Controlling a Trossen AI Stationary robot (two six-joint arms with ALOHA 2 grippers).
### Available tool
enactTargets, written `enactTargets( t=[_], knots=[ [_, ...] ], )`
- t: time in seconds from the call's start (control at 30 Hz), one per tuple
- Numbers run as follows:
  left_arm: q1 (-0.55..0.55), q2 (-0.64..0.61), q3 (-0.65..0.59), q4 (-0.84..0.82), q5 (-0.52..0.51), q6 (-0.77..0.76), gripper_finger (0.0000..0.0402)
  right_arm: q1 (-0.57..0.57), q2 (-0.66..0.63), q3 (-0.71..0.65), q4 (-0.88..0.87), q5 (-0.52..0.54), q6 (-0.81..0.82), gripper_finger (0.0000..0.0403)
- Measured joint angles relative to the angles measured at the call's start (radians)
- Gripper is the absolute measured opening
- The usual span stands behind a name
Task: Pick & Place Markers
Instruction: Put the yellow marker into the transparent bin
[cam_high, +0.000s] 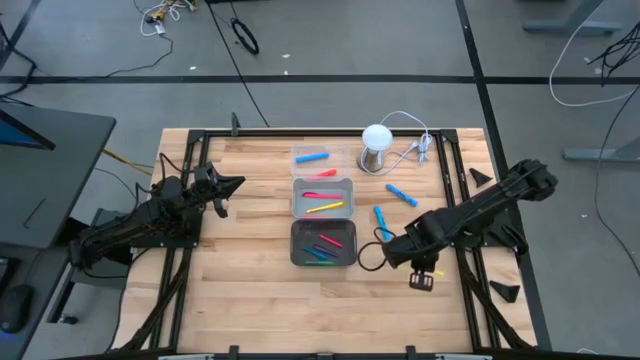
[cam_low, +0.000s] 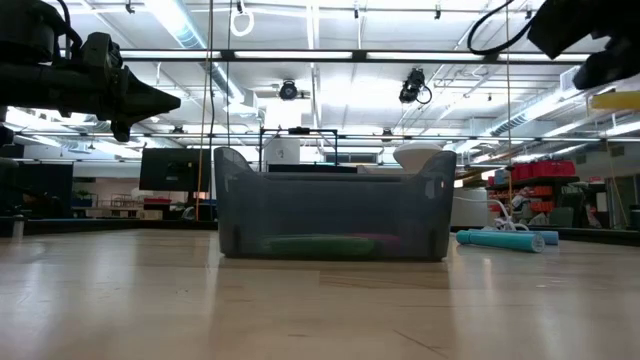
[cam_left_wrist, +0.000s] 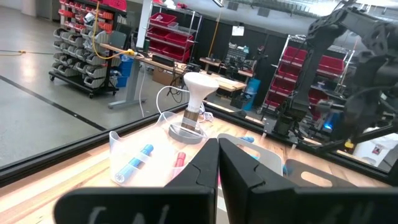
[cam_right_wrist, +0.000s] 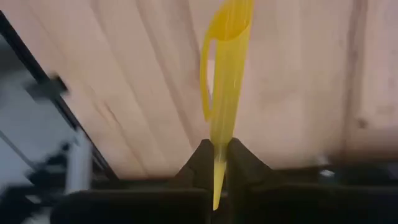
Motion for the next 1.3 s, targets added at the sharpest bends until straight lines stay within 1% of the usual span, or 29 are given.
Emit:
enactTargets(
  t=[0.13,0.23,0.37,0.53,0.6,0.77,0.9,1.13,1.3],
  knots=[
    [0.0,0.0,0.0,0.0,0.0,0.0,0.0014,-0.011,0.027,0.037,-0.095,0.003,-0.159,0.0011],
    [0.0,0.0,0.0,0.0,0.0,0.0,0.0014,-0.022,0.052,0.053,-0.131,0.022,-0.238,0.0011],
    [0.0,0.0,0.0,0.0,0.0,0.0,0.0014,-0.05,0.091,0.081,-0.144,0.069,-0.315,0.0011],
    [0.0,0.0,0.0,0.0,0.0,0.0,0.0014,-0.13,0.158,0.175,-0.15,0.14,-0.424,0.0011],
    [0.0,0.0,0.0,0.0,0.0,0.0,0.0014,-0.169,0.197,0.226,-0.155,0.158,-0.466,0.0011],
    [0.0,0.0,0.0,0.0,0.0,0.0,0.0014,-0.267,0.317,0.383,-0.191,0.163,-0.568,0.0011],
    [0.0,0.0,0.0,0.0,0.0,0.0,0.0014,-0.337,0.417,0.526,-0.229,0.2,-0.633,0.0011],
    [0.0,0.0,0.0,0.0,0.0,0.0,0.0014,-0.448,0.583,0.769,-0.232,0.218,-0.665,0.0011],
    [0.0,0.0,0.0,0.0,0.0,0.0,0.0014,-0.504,0.697,0.933,-0.235,0.246,-0.687,0.0011]
  ],
)
